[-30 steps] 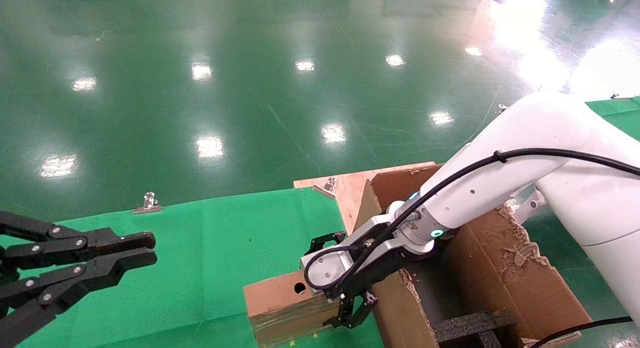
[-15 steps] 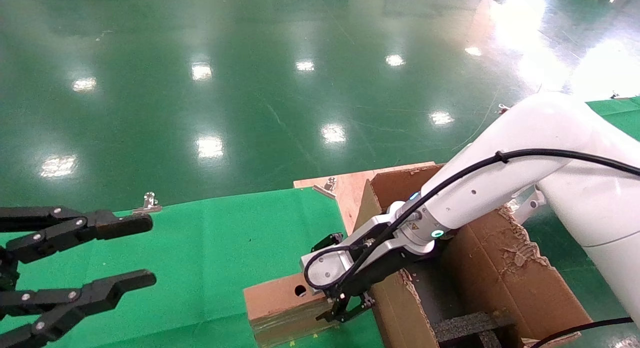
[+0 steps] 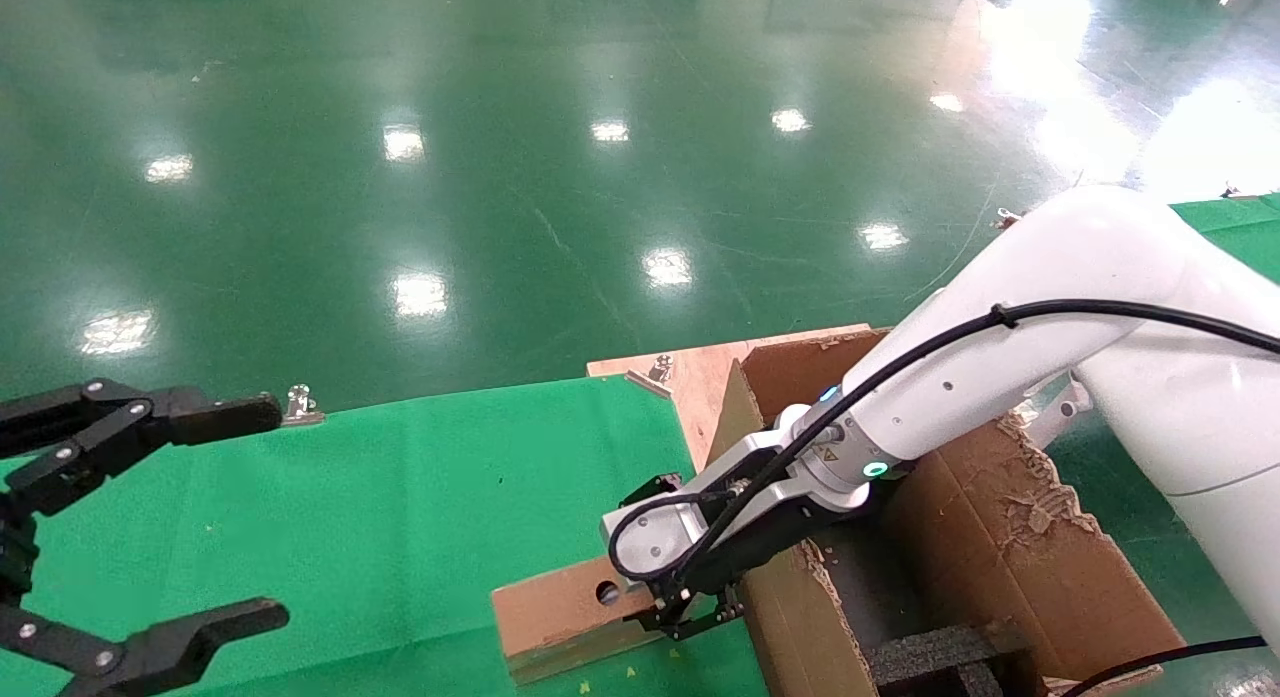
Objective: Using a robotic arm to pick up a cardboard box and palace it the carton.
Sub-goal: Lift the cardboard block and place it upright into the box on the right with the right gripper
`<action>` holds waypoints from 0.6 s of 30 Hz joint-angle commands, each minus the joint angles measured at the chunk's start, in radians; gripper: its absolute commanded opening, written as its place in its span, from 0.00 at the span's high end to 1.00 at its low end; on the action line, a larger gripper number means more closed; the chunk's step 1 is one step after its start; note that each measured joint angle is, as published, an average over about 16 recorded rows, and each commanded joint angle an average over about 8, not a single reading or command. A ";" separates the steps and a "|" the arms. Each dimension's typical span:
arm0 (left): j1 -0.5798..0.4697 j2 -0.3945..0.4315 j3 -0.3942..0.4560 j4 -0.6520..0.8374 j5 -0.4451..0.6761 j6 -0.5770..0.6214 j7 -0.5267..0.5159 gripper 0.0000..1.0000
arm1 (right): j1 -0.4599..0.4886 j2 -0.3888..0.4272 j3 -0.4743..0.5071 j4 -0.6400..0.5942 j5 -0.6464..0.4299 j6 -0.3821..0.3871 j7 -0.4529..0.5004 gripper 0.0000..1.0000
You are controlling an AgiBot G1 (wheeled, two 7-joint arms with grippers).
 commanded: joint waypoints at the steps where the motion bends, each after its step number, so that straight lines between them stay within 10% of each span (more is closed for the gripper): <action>1: 0.000 0.000 0.000 0.000 0.000 0.000 0.000 0.00 | -0.005 0.000 0.000 0.004 -0.002 0.002 0.003 1.00; 18: 0.000 0.000 0.000 0.000 0.000 0.000 0.000 0.00 | 0.411 0.063 -0.168 -0.227 0.218 -0.031 -0.187 1.00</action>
